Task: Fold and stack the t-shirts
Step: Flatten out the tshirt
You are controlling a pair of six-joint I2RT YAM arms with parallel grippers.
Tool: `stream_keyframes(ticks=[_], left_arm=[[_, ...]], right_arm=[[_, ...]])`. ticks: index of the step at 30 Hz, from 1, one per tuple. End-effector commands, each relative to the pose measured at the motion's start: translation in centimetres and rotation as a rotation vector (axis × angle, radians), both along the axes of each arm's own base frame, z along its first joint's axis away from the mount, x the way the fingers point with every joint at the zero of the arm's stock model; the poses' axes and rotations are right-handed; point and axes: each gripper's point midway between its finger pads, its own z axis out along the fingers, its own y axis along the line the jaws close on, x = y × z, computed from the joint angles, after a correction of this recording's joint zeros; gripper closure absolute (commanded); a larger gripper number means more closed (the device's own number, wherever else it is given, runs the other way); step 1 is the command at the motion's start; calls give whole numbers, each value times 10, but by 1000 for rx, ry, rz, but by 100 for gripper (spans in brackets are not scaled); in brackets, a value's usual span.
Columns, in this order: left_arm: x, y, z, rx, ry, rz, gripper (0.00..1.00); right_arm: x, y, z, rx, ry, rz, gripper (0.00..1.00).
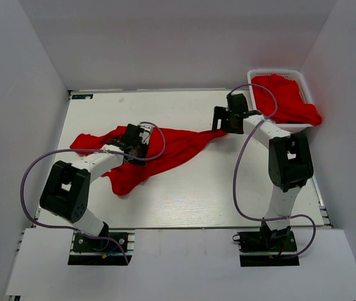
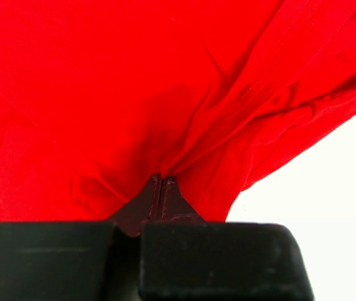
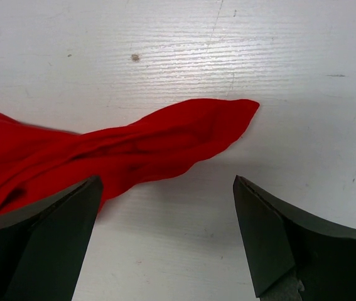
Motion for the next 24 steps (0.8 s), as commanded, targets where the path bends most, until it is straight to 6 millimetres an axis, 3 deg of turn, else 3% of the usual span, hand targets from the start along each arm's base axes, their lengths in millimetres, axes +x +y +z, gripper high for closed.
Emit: stream_keyframes(ticks=[1,5,17,24], left_arm=[[15,-1,30,-19,-90,24,100],[19,-4,47,-41,-155,1,100],[19,-5,49,-44,-169,-20,100],[25,-6,68,-58,-220,-13,100]], right_arm=[[13,5,14,24,-36,7,10],[14,7,8,50,-8,-23,10],[29,3,-31,67,97,-219,10],[32,-8,-48,50,120,-287,11]])
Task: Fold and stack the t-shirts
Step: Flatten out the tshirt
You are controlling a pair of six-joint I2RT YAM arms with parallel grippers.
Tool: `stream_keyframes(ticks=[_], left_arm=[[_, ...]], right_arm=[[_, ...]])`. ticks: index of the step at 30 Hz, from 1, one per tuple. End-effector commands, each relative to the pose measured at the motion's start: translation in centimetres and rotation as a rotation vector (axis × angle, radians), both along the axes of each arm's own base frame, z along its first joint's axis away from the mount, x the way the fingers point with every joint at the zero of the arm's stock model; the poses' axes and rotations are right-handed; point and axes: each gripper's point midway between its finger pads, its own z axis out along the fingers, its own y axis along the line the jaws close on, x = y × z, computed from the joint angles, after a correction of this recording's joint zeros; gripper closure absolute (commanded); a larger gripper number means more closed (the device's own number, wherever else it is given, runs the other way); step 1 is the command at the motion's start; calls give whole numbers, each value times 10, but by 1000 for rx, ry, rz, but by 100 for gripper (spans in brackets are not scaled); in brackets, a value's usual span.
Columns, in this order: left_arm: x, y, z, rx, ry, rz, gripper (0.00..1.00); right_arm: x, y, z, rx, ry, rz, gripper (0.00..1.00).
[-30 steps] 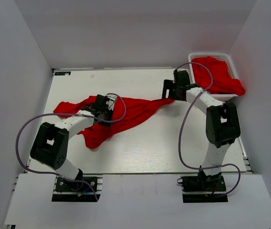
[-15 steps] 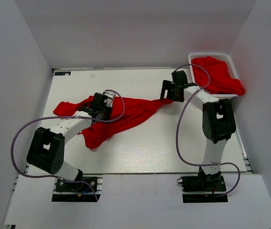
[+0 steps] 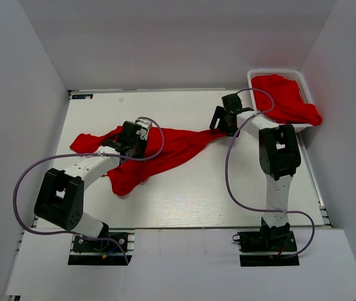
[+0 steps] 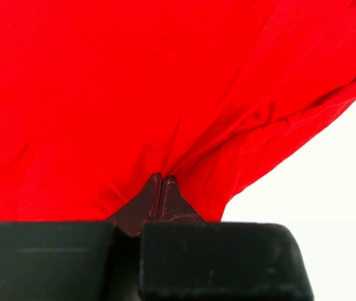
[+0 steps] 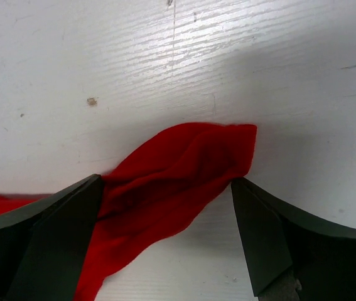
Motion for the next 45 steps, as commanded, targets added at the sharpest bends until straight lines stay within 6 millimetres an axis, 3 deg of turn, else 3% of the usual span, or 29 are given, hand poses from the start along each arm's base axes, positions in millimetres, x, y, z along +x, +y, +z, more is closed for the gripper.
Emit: stream_keyframes(ticks=[1,2,5,6,8,9,10,12,13,14,15,16,18,19,20,22,23,25,26,27,29,30,31,32,36,38,39,42,45], left_arm=[[13,-3,39,-35,-111,0,100],[14,-2,42,-31,-122,7,100],[15,-2,50,-43,-149,7,100],[15,-2,50,-43,-149,7,100],[24,1,66,-46,-190,30,100],[29,0,73,-56,-212,43,100],[34,2,81,-50,-235,59,100],[49,6,115,-50,-319,101,100],[55,9,127,-39,-353,116,100],[65,8,154,-54,-411,134,100],[68,13,172,-41,-457,148,100],[72,15,204,-57,-526,162,100],[74,24,238,-39,-605,189,100],[72,28,272,-59,-685,205,100],[71,32,292,-56,-734,208,100],[63,39,334,-67,-823,220,100],[55,44,355,-64,-871,214,100],[42,49,392,-82,-951,205,100],[35,50,404,-88,-981,189,100],[21,51,430,-116,-1038,163,100],[5,50,452,-142,-1083,121,100],[-12,53,478,-165,-1140,104,100],[-23,53,491,-185,-1166,83,100],[-34,50,504,-202,-1203,38,100],[-91,57,564,-255,-1340,-49,100],[-111,54,582,-283,-1383,-108,100],[-133,59,603,-305,-1437,-124,100],[-173,60,626,-340,-1502,-211,100],[-196,68,639,-351,-1563,-212,100]], right_arm=[[8,-10,-7,-6,11,-70,13],[9,-11,-7,-5,8,-77,14],[11,-10,-7,-6,0,-65,31],[11,-11,-8,-11,-4,-47,50],[21,-3,7,5,-68,2,73],[23,-2,11,5,-82,38,93],[30,0,31,2,-140,62,100],[38,2,52,-14,-202,111,100],[43,2,89,-17,-292,141,100],[43,6,101,-6,-320,165,100],[46,3,132,-24,-403,200,100],[45,4,163,-20,-475,213,100],[38,7,210,-20,-594,273,100],[34,8,226,-32,-633,302,100],[20,7,275,-20,-744,316,100],[7,10,301,-18,-806,374,100],[-13,5,345,-22,-905,377,100],[-29,2,368,-34,-966,402,100],[-55,-3,406,-33,-1055,400,100],[-64,-4,418,-33,-1085,414,100],[-91,-11,453,-44,-1174,421,100],[-118,-14,477,-41,-1238,438,100],[-126,-15,486,-45,-1259,446,100],[-141,-18,509,-56,-1319,457,100],[-213,-36,570,-111,-1480,479,100],[-246,-47,602,-126,-1563,460,100],[-255,-50,610,-153,-1589,463,100],[-309,-65,650,-177,-1720,442,100],[-342,-70,670,-179,-1804,454,100]])
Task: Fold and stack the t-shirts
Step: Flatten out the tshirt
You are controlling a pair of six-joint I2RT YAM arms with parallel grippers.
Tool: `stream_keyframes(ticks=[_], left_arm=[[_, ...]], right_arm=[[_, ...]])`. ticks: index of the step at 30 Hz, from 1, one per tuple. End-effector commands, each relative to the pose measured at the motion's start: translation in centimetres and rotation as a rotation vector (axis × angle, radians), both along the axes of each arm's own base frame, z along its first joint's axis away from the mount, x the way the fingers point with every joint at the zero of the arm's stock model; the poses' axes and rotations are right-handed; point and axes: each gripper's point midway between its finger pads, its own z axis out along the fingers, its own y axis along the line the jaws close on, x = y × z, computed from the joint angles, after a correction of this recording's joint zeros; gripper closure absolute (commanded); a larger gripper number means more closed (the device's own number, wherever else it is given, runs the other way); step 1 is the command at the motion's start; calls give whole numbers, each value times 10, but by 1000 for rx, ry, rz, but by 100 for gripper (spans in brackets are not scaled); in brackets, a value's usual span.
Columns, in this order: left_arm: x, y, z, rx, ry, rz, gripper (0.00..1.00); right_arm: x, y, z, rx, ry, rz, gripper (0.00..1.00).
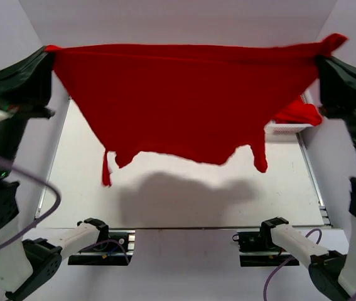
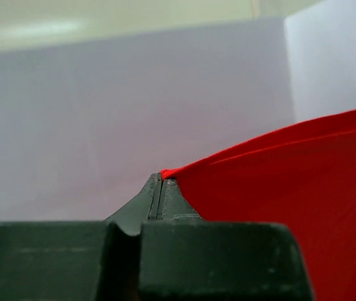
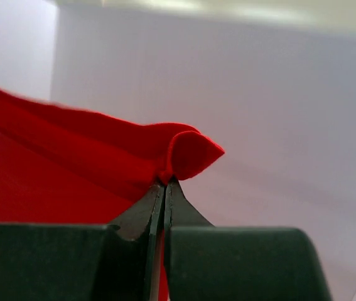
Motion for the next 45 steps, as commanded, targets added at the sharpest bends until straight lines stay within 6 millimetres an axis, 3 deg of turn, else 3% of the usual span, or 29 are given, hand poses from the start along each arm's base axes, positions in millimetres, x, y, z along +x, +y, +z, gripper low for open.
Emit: stream_keyframes(ticks=[1,4,7,8,10,12,13,15,18,19,20,21,22,23,24,25,26,27,28,29,30,32,35,37,39,40,41,43,45], left_arm=[[-32,6,14,18,-75,-19,100],[-33,9,15,7,-87,-11,100],[0,3,2,3,-30,21,100],[23,-3,-11,12,17,35,100],[78,-12,-43,28,103,106,100],[119,-6,-69,7,170,220,100],[158,-16,-107,35,255,254,100],[197,-10,-138,25,318,363,100],[274,-27,-229,112,493,436,100],[294,-28,-260,145,547,453,100],[327,-37,-311,175,641,460,100],[344,-38,-343,190,701,468,100],[362,-33,-360,185,743,487,100],[377,-31,-386,185,803,498,92],[403,-32,-435,200,914,511,54],[416,-23,-456,200,967,533,28],[427,-24,-475,208,1012,523,12],[437,-26,-469,211,1017,523,0],[450,-24,-506,228,1084,522,0],[455,-26,-510,222,1100,492,0],[461,-30,-502,215,1084,473,0],[465,-34,-496,213,1057,454,0],[458,-42,-489,210,1038,393,0],[443,-42,-481,176,1057,378,0],[424,-39,-495,170,1120,380,0],[410,-37,-485,126,1136,376,0],[389,-40,-513,133,1214,372,0],[360,-46,-532,119,1288,341,0],[314,-48,-561,48,1410,297,0]], right_arm=[[-43,-13,29,-6,-129,-24,100],[-45,-11,31,-14,-138,-13,100],[-6,-3,5,-26,-54,-26,100],[7,-3,2,-20,-44,-40,100],[47,3,-33,-28,57,-65,100],[78,5,-50,-17,99,-93,100],[108,9,-85,-24,178,-115,100],[154,14,-133,-29,298,-149,100],[211,26,-210,-34,447,-169,100],[237,28,-253,-50,536,-198,100],[259,30,-292,-45,624,-214,100],[281,31,-331,-64,710,-244,100],[291,32,-352,-50,768,-250,99],[304,29,-357,-25,793,-266,75],[324,35,-427,-79,957,-279,59],[331,38,-443,-93,998,-265,43],[346,42,-420,-82,969,-252,16],[354,44,-473,-138,1091,-260,10],[365,48,-458,-132,1067,-247,10],[372,52,-466,-165,1082,-245,10],[377,53,-457,-162,1066,-236,10],[378,63,-461,-175,1067,-188,10],[375,68,-460,-179,1065,-152,10],[368,70,-460,-184,1077,-137,10],[360,75,-473,-181,1118,-104,10],[357,76,-472,-181,1119,-94,10],[351,81,-479,-185,1144,-53,10],[344,87,-494,-187,1191,-23,10],[338,94,-507,-187,1238,15,10]])
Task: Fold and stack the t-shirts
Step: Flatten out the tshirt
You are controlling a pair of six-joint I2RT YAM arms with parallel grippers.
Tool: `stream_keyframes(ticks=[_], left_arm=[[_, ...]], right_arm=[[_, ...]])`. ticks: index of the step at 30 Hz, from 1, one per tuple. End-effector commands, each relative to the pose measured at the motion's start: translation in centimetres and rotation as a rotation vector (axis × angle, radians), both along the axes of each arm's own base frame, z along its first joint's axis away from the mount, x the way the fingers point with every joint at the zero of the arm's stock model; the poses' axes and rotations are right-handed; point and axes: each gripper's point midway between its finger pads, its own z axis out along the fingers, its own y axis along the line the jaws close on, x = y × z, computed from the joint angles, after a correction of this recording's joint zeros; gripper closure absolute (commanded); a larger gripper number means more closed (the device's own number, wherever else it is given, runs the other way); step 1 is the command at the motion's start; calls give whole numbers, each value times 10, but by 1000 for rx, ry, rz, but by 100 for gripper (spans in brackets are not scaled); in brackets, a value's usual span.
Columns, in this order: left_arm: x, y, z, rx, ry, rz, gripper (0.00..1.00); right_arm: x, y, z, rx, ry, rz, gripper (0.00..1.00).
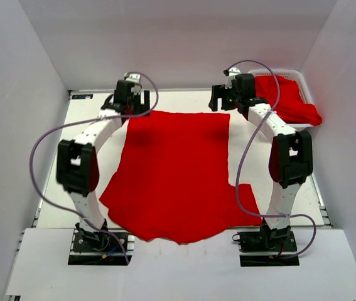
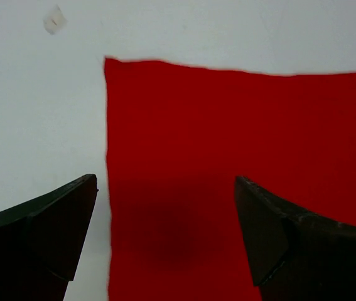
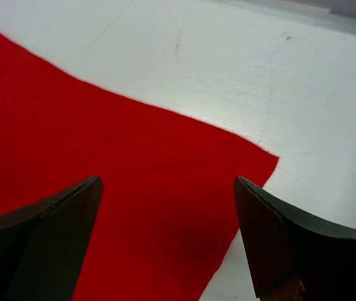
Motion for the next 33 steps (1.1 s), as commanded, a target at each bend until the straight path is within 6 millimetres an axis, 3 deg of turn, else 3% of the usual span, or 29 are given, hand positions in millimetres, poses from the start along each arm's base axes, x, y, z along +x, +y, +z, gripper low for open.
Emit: stream_keyframes(ticks=[1,2,4,5,7,11,12,18,21,22,23,24,25,26,27,28,29,30,31,32,33], left_arm=[[-78,-9,-41,-162,182,34,0],[-90,-9,-59,-173,230,45,0],[-112,-17,-60,-218,246,15,0],[-130,-14,-81,-222,291,23,0],[-151,-20,-100,-259,337,11,0],[-161,-23,-124,-253,406,16,0],[-164,-22,-132,-253,435,30,0],[-144,-15,-160,-199,509,99,0],[-111,-14,-173,-186,509,114,0],[-88,-18,-162,-173,477,106,0],[-80,-16,-182,-136,514,116,0],[-66,-9,-185,-90,502,141,0],[-29,-15,-163,-73,430,115,0],[7,-26,-162,-82,384,88,0],[23,-33,-165,-89,371,64,0],[40,-41,-166,-96,353,33,0],[54,-46,-169,-89,338,-3,0],[93,-53,-133,-127,216,-26,0],[99,-56,-165,-121,235,-39,0],[121,-68,-151,-160,131,-82,0],[126,-74,-155,-183,97,-107,0]], right_arm=[[-20,18,-12,62,85,76,10],[-21,18,-20,66,106,80,10],[-25,26,-28,80,131,99,10],[-26,29,-40,82,157,101,10],[-26,33,-50,88,182,98,10],[-24,43,-74,100,237,101,10],[-27,41,-91,92,284,89,10],[-37,26,-133,88,389,-20,10],[-52,17,-156,70,451,-72,10],[-56,11,-158,55,464,-93,10],[-57,2,-161,27,467,-127,10],[-72,-6,-177,-13,506,-154,10],[-76,-10,-170,-18,498,-170,10],[-102,-16,-187,-32,560,-197,10],[-109,-19,-189,-30,565,-215,10],[-114,-19,-178,-8,553,-230,10],[-131,-20,-178,-3,568,-234,10],[-148,-24,-178,3,584,-250,10],[-159,-20,-178,23,610,-264,10],[-180,-19,-179,36,637,-253,10],[-192,-10,-172,66,647,-215,10]])
